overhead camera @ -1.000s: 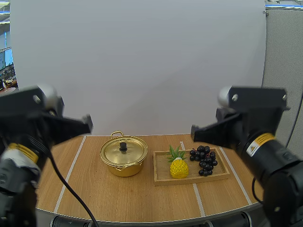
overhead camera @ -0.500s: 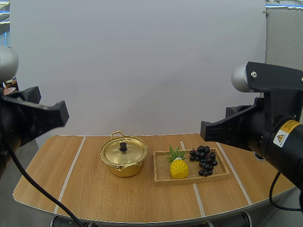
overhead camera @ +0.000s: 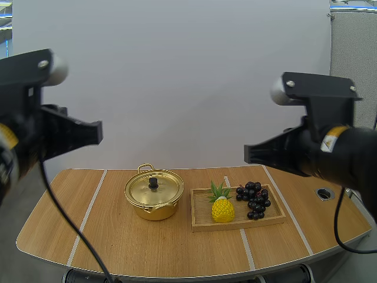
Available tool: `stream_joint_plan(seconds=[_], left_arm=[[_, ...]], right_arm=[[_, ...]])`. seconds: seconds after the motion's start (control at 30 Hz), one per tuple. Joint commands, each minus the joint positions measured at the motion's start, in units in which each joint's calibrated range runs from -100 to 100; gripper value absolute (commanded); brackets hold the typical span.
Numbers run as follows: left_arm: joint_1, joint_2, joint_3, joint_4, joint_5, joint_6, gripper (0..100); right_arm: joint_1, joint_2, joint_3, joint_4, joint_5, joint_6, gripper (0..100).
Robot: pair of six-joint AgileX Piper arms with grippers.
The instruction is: Open the pot, put the grape inside, and close it
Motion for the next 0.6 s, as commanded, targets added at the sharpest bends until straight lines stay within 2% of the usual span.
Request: stream_joint_plan(seconds=[0.0, 0.3, 0.4, 0.47, 0.5, 0.57], left_arm=[[0.11, 11.1, -0.3, -0.1, -4.8, 0.4, 1], [0.11, 22.5, -0.3, -0.1, -8.8, 0.9, 1], [0.11, 24.6, -0.3, -0.1, -8.6, 0.9, 6], [0.11, 25.5, -0.3, -0.1, -8.6, 1.2, 13], [0.11, 25.8, -0.3, -0.1, -8.6, 1.8, 23], [0.11, 26.2, -0.3, -0.1, -8.6, 3.3, 39]], right_arm=[[-0.2, 9.8, -0.3, -0.7, -0.5, -0.5, 0], [-0.2, 21.8, -0.3, -0.7, -0.6, -0.5, 0], [-0.2, 22.6, -0.3, -0.7, -0.6, -0.5, 0], [-0.2, 22.6, -0.3, -0.6, -1.2, -0.5, 10], [-0.2, 22.6, -0.3, -0.6, -1.4, -0.5, 21], [-0.2, 22.6, -0.3, -0.6, -2.1, -0.5, 52]])
